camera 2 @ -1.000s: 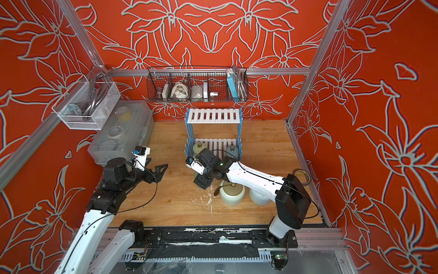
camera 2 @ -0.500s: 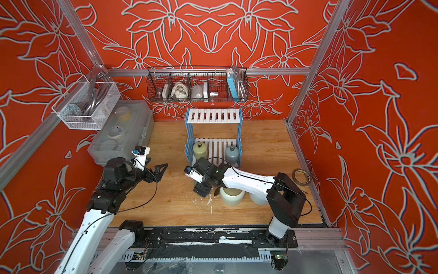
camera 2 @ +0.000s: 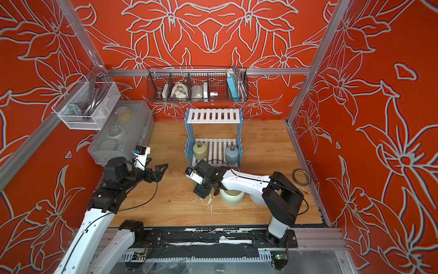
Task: Remove the tea canisters from the shelf
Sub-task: Place the tea canister at the center of the board.
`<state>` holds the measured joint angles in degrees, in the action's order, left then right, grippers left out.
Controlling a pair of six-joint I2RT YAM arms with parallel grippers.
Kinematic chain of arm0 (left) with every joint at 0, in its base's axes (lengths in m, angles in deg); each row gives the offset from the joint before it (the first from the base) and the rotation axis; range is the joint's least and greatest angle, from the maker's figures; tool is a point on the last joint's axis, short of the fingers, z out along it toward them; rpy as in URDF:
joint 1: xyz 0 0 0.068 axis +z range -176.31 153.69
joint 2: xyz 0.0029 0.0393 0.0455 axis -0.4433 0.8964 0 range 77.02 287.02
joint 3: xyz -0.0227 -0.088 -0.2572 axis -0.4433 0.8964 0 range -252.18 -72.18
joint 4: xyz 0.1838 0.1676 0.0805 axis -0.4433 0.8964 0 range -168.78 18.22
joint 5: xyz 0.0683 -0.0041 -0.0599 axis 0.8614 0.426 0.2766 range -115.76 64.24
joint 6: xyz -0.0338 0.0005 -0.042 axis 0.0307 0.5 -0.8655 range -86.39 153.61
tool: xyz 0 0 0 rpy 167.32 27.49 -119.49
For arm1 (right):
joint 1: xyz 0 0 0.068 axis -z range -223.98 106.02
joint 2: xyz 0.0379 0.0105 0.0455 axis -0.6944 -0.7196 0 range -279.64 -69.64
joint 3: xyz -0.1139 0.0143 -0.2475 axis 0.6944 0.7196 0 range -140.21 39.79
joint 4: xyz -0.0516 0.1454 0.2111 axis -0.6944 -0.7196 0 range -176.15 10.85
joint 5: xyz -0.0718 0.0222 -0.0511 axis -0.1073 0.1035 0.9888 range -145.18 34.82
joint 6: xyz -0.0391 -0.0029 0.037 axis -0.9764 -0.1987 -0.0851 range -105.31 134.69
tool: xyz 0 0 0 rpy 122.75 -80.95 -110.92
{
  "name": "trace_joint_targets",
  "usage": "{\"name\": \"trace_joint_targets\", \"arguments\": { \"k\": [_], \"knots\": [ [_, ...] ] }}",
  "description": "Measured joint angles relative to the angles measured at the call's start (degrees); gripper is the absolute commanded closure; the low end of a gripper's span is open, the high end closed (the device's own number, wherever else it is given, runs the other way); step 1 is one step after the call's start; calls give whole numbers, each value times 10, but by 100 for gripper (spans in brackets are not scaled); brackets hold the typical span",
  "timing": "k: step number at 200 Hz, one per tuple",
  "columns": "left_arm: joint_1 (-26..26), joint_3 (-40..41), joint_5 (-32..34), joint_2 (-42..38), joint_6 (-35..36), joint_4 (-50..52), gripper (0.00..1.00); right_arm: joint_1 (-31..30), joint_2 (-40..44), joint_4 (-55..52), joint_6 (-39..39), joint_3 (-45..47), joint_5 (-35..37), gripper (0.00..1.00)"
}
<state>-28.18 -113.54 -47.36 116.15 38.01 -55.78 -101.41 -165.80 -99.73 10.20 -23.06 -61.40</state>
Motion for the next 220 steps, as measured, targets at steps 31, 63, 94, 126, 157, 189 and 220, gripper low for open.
{"name": "trace_joint_targets", "arguments": {
  "k": [31,63,94,126,157,189,220],
  "knots": [
    [0,0,-1,1,0,0,1,-4,0,0,0,0,2,40],
    [0,0,-1,1,0,0,1,-14,0,0,0,0,7,8],
    [0,0,-2,1,0,0,1,-23,1,-5,9,0,27,1],
    [0,0,-10,1,0,0,1,-24,28,-10,11,-1,45,1],
    [1,0,-17,0,1,0,2,-24,80,-17,14,-3,58,1],
    [3,0,-39,0,7,0,1,-24,150,-21,19,-3,77,1],
    [5,0,-68,0,14,2,2,-23,209,-27,23,-3,107,1]
  ]
}}
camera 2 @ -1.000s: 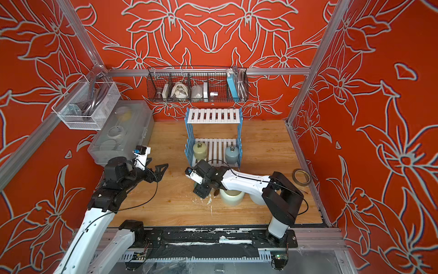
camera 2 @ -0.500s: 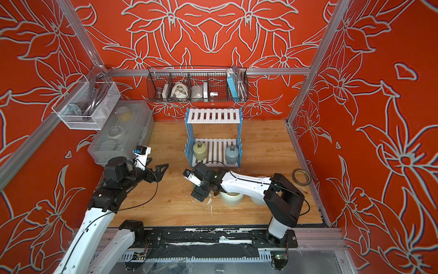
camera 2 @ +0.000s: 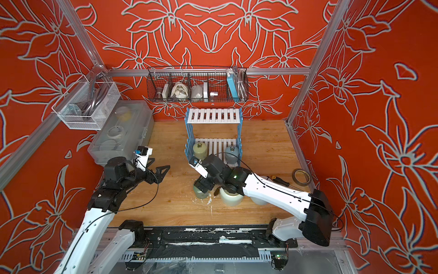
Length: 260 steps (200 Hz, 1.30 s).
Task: Remove the tea canisters from the shelf
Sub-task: Place the tea canister at the center of the board, then pick up the tea canister from the shelf.
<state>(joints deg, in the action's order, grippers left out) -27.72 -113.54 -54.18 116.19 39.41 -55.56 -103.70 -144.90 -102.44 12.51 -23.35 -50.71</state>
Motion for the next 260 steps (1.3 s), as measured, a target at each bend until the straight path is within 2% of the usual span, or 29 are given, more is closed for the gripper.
{"name": "trace_joint_targets", "arguments": {
  "k": [79,141,197,260],
  "knots": [
    [-1,-7,-42,5,11,6,1,31,117,-28,6,25,47,1],
    [-24,-45,-64,31,57,14,1,104,240,-68,6,79,70,0],
    [-58,-100,-83,100,102,19,1,213,346,-109,0,134,71,0],
    [-110,-188,-91,203,175,42,1,247,446,-105,-22,204,88,1]
  ]
}}
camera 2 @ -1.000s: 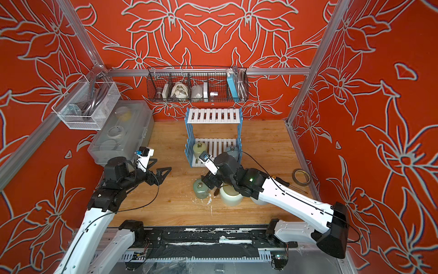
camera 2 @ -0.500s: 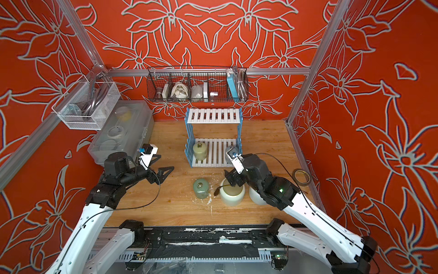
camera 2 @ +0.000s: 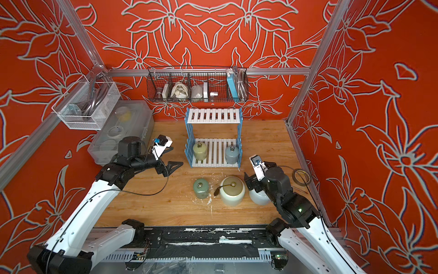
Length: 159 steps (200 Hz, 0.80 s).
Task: Remove the tea canisters from the shelf
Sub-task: Pick up the tea canister from the shelf.
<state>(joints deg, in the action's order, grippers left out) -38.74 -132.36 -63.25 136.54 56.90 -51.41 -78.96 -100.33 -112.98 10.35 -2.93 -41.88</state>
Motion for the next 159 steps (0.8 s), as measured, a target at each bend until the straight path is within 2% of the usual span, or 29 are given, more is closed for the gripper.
{"name": "trace_joint_targets", "arguments": {
  "k": [83,159],
  "knots": [
    [-124,-71,30,134,65,1,1,1,164,33,-39,96,14,0],
    [-196,-132,64,246,95,-27,1,1,238,52,-41,120,0,1]
  ]
}}
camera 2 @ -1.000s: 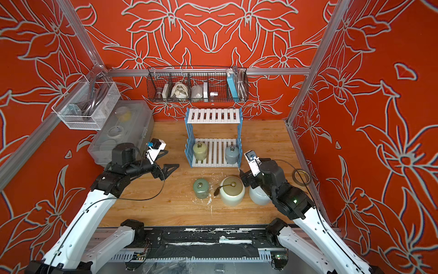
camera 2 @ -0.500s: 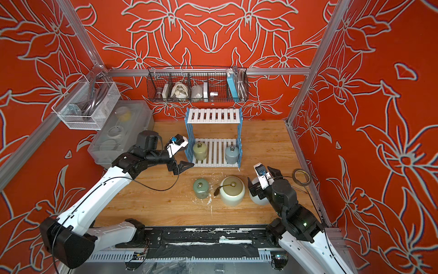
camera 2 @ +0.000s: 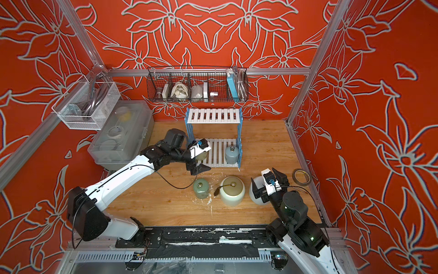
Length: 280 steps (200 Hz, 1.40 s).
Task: Remove the tea canisters from the shelf
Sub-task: Pick up the tea canister from the shelf.
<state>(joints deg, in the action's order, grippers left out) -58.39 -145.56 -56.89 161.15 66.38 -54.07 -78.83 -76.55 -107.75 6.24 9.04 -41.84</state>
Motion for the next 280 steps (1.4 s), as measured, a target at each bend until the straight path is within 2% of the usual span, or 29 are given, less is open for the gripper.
{"name": "trace_joint_targets", "arguments": {
  "k": [77,150,199,280],
  "knots": [
    [-24,-90,5,130,7,-24,1,18,28,10,-2,9,-26,1],
    [-29,-185,26,267,9,-38,1,63,41,12,-9,12,-61,1],
    [-33,-279,46,359,9,-30,1,81,42,13,-12,17,-78,1],
    [-33,-372,64,448,4,-24,1,103,47,16,-13,18,-99,0]
  ]
}}
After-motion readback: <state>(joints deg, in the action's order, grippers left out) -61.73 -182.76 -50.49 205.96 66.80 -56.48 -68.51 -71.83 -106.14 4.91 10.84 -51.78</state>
